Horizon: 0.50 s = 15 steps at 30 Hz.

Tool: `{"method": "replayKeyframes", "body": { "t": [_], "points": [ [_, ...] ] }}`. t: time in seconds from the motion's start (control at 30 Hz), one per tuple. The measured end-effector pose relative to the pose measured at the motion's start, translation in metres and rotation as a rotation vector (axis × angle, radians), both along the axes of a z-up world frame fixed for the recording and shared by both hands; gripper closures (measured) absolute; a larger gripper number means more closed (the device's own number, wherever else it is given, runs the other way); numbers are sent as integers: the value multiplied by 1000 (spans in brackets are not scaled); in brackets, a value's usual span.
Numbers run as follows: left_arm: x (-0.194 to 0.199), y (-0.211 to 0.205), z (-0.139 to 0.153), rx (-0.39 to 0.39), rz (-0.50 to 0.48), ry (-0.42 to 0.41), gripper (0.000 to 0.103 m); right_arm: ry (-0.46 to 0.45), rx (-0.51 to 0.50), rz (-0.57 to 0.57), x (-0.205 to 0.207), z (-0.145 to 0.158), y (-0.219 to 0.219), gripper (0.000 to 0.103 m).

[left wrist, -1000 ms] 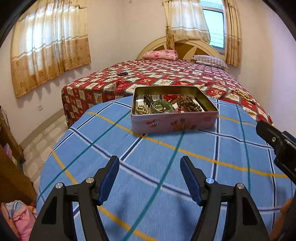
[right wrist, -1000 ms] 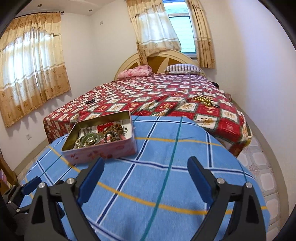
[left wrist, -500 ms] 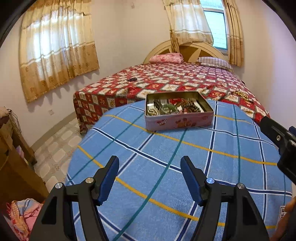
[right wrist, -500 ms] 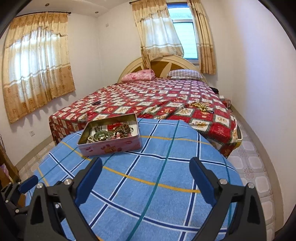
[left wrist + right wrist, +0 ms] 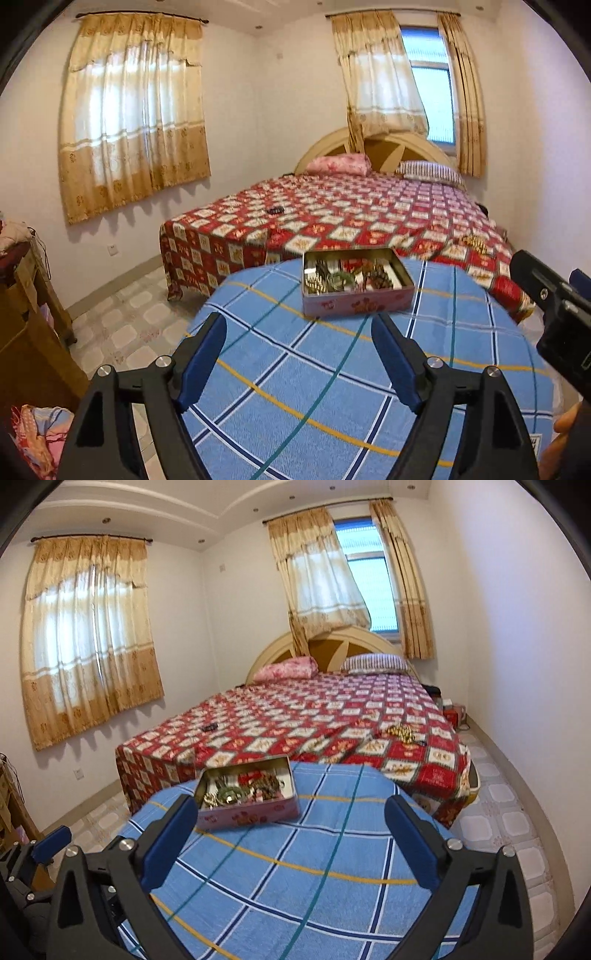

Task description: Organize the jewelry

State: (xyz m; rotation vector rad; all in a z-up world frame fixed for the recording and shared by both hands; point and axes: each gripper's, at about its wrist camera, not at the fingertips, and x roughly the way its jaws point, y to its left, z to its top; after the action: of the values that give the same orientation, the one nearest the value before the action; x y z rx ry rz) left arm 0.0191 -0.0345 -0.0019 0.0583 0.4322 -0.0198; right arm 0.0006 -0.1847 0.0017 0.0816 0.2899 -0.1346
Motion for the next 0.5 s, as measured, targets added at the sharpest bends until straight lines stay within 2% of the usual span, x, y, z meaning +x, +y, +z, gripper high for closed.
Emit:
{"method": "replayKeyframes", "body": {
  "t": [0.17, 0.5],
  "points": [
    [-2, 2, 10, -12, 5, -35, 18, -38, 7, 9, -4, 10, 1, 0],
    [-1, 3, 10, -11, 12, -49, 17, -75, -5, -1, -9, 14, 5, 0]
  ]
}}
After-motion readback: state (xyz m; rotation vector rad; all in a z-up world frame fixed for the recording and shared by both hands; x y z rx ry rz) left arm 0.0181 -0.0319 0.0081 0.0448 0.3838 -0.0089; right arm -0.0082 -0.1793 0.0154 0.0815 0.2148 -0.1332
